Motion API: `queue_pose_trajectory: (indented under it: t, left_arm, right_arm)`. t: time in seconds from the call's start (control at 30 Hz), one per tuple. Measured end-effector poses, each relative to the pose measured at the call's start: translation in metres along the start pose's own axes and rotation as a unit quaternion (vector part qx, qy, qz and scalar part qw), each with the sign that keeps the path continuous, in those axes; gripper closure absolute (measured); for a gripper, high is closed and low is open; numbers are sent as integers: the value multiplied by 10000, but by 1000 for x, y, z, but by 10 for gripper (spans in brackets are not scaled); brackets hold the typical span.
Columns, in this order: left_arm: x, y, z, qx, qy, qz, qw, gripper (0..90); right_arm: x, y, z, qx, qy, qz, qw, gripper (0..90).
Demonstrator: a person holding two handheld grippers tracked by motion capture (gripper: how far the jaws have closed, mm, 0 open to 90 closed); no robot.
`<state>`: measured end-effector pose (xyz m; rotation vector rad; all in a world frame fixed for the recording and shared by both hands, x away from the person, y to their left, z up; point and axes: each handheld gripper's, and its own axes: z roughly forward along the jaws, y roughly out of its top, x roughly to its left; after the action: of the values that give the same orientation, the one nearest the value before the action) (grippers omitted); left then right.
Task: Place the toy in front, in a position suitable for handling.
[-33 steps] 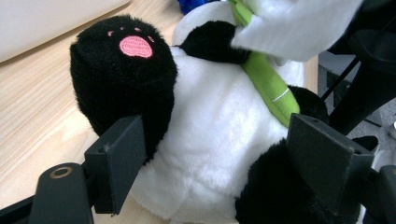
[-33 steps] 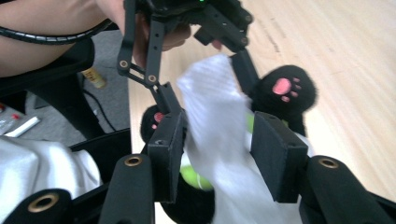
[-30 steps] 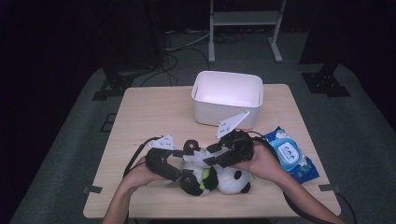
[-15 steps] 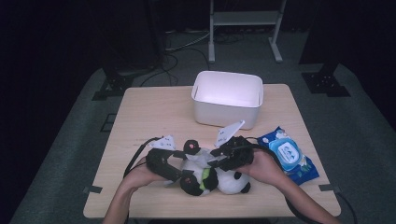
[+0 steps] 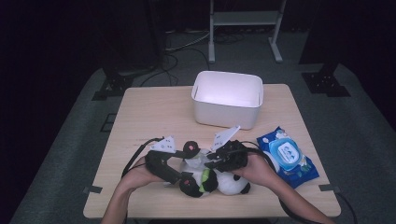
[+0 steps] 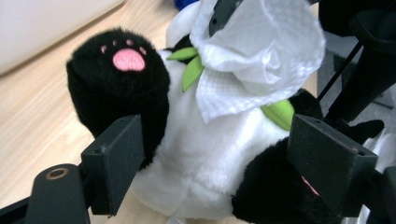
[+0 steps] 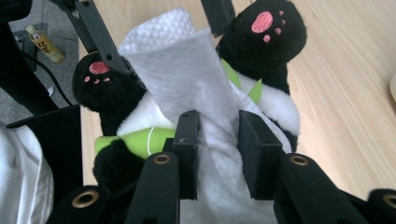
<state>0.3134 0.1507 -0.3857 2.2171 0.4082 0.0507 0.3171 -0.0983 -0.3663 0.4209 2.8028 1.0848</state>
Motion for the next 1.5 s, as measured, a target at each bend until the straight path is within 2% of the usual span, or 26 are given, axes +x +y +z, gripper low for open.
queue_pose_trajectory:
  t: [0.17, 0.27, 0.37, 0.4, 0.5, 0.57, 0.67, 0.73, 0.87, 1.0, 1.1, 1.17, 1.2, 1.33, 1.4, 1.5]
  left_arm:
    - [-7, 5, -5, -42, 96, 193, 9998, 168]
    - [-10, 9, -10, -167, 105, 297, 9994, 168]
    - [-12, 11, -11, -274, 191, 317, 9989, 168]
    - [-12, 11, -9, -264, 308, 343, 9986, 155]
    - [-11, 9, -6, -164, 383, 329, 9986, 135]
    - [-8, 7, -4, -140, 353, 277, 9989, 135]
    - [-4, 3, 0, -101, 311, 146, 9994, 136]
    - [-3, 3, 1, -74, 317, 143, 9994, 135]
    - [0, -1, 6, 53, 388, 89, 9992, 135]
    - [2, -3, 8, 55, 373, 38, 9993, 136]
    - [2, -3, 9, 48, 335, 21, 9994, 137]
    - [1, -3, 9, 55, 334, 15, 9994, 137]
    - [1, -3, 9, 55, 330, 12, 9994, 137]
    - [2, -3, 10, 42, 334, 7, 9994, 137]
    - [3, -5, 11, 68, 360, -37, 9993, 137]
    - [4, -5, 11, 28, 324, -70, 9994, 140]
  right_arm:
    - [6, -5, -3, -54, 10, -4, 10000, 700]
    - [10, -8, -6, -106, 33, -37, 9999, 708]
    - [15, -10, -8, -137, 54, -44, 9999, 716]
    - [18, -10, -10, -103, 27, -113, 9999, 725]
    - [20, -8, -12, -80, 17, -142, 9999, 748]
    - [21, -6, -16, -74, -43, -191, 9998, 778]
    - [18, 3, -20, -91, -34, -158, 9998, 800]
    - [16, 6, -19, -97, -26, -195, 9998, 801]
    - [8, 20, -9, -50, 21, -180, 9998, 803]
    - [4, 27, -7, -79, 2, -148, 9999, 806]
    - [1, 34, -5, -167, 14, -136, 9998, 815]
    - [-4, 43, -5, -376, -1, -3, 9993, 820]
    - [-6, 46, -4, -384, -49, 0, 9993, 820]
    - [-13, 51, 3, -283, -172, 44, 9994, 820]
    - [-17, 50, 13, -140, -151, 75, 9998, 827]
    - [-17, 49, 14, -106, -154, 60, 9998, 834]
